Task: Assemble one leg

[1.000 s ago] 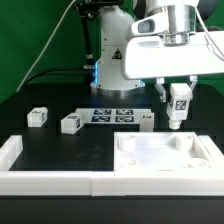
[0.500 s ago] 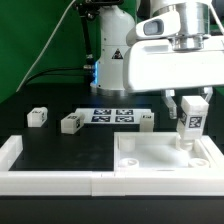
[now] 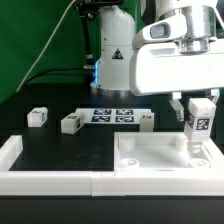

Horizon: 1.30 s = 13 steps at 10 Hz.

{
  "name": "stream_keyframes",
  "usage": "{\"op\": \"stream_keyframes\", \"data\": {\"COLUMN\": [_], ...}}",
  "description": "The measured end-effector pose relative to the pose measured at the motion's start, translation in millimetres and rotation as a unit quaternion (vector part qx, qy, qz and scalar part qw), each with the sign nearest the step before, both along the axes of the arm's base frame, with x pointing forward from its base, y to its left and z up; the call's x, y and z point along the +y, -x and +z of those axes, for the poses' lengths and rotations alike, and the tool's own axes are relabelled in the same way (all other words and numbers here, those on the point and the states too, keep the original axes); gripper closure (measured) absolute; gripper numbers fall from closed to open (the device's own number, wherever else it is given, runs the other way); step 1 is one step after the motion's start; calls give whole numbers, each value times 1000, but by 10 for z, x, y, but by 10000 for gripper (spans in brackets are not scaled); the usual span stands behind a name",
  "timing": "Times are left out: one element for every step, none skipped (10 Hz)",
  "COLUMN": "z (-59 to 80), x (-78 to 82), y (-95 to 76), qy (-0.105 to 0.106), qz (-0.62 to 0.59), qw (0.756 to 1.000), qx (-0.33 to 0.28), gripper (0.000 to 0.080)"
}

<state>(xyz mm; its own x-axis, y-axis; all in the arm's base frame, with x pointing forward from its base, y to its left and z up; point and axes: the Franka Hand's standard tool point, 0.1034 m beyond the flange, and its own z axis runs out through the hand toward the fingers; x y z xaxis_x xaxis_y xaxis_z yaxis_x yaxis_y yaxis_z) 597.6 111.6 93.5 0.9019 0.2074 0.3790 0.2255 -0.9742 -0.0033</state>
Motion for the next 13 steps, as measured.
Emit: {"op": "stream_keyframes", "data": {"z": [1, -55, -100, -115, -124, -155, -183, -198, -220, -219, -217, -169, -109], "x": [-2, -17, -52, -55, -39, -20, 15, 20, 19, 20, 27, 47, 56], "y": [13, 114, 131, 95, 62, 55, 62, 61, 64, 62, 65, 84, 103], "qy": [0, 1, 4, 4, 4, 2, 3, 3, 3, 3, 3, 3, 3], "qz": [0, 1, 5, 4, 5, 5, 8, 8, 8, 9, 9, 10, 12], "qw": [1000, 1000, 1000, 1000, 1000, 999, 999, 1000, 1000, 1000, 1000, 1000, 1000], "qx": [-7, -16, -26, -25, -29, -38, -32, -30, -29, -29, -28, -23, -24], "gripper": [511, 511, 511, 511, 511, 511, 511, 511, 511, 511, 511, 511, 511]}}
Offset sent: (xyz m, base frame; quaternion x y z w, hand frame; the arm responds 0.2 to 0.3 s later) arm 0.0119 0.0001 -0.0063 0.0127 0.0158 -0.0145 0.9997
